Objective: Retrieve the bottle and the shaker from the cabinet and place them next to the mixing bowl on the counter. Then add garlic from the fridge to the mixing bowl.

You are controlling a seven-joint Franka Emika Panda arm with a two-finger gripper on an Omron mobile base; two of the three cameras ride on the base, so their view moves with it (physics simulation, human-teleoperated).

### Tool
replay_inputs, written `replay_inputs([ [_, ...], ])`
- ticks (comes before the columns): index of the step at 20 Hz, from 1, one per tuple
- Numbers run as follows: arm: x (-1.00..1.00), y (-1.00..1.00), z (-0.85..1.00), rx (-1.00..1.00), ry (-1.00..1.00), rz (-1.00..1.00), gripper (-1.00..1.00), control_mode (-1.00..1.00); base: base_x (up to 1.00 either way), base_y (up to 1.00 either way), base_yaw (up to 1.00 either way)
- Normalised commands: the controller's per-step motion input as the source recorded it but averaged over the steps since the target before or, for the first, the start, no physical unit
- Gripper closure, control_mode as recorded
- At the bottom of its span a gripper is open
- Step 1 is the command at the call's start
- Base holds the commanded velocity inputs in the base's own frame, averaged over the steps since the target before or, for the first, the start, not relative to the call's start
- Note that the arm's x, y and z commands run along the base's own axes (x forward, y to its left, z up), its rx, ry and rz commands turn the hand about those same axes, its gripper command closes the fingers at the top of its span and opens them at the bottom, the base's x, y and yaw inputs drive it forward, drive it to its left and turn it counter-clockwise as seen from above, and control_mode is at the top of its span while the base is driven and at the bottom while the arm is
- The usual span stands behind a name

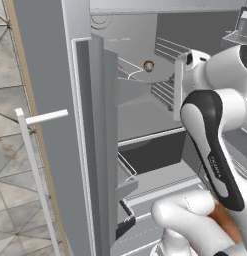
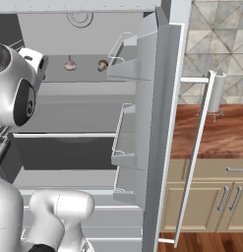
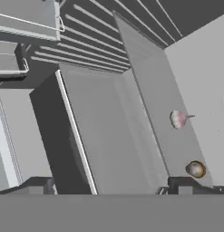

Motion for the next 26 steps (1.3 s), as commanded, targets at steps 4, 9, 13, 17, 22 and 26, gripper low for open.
replay_inputs([
  [4, 0.12, 0.0, 0.14, -0.29, 0.07, 0.18, -1.0, -1.0, 0.0, 0.0, 0.0],
  [9, 0.13, 0.01, 0.09, -0.34, 0.11, 0.24, -1.0, -1.0, 0.0, 0.0, 0.0],
  [13, 0.14, 0.0, 0.05, -0.37, 0.14, 0.31, -1.0, -1.0, 0.0, 0.0, 0.0],
  [17, 0.01, 0.0, 0.01, -0.33, 0.02, 0.27, -1.0, -1.0, 0.0, 0.0, 0.0],
  [22, 0.0, 0.0, 0.0, -0.28, -0.09, 0.28, -1.0, -1.0, 0.0, 0.0, 0.0],
  [26, 0.01, 0.0, 0.0, -0.19, -0.25, 0.28, -1.0, -1.0, 0.0, 0.0, 0.0],
])
